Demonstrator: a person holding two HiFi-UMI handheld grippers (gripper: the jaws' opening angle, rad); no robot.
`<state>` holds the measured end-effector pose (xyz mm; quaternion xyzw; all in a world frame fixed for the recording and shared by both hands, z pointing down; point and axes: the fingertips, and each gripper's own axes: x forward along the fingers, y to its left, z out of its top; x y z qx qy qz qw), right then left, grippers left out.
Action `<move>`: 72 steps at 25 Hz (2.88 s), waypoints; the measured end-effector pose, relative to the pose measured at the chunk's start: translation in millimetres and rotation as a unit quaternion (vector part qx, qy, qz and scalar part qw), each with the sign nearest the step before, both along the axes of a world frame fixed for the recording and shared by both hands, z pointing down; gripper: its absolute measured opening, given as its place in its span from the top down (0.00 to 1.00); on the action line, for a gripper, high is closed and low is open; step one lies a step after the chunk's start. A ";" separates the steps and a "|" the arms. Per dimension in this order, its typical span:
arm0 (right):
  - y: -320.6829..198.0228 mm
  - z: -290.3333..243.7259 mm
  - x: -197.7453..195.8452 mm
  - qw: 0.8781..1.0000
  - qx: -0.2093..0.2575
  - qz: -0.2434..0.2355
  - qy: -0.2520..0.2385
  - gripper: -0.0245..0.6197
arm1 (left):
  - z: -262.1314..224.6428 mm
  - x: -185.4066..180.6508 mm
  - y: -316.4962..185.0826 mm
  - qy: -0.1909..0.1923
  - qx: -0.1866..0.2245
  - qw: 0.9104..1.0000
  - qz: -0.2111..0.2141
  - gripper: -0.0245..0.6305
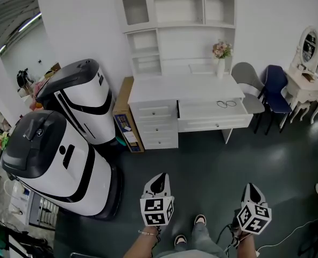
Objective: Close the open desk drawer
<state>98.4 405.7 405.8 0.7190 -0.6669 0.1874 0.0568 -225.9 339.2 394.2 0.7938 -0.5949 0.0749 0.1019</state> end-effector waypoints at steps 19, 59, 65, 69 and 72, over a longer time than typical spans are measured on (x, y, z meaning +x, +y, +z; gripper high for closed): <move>-138.6 -7.7 62.2 1.000 0.009 -0.015 0.012 0.95 | 0.8 72.2 -132.0 -0.006 -0.005 1.000 -0.003 0.93; -395.2 5.1 159.2 1.000 -0.015 0.007 -0.008 0.95 | 2.8 161.5 -409.7 -0.014 -0.025 1.000 0.009 0.93; -450.6 2.7 163.9 1.000 -0.019 0.012 -0.008 0.95 | 0.6 164.3 -470.1 -0.013 -0.027 0.999 0.012 0.93; -490.2 -1.3 162.3 1.000 -0.020 0.009 -0.011 0.95 | 1.4 162.7 -508.4 -0.009 -0.031 0.999 0.011 0.93; -513.0 -0.4 162.0 1.000 -0.023 0.011 -0.016 0.95 | 4.4 163.5 -531.5 -0.008 -0.035 0.999 0.012 0.93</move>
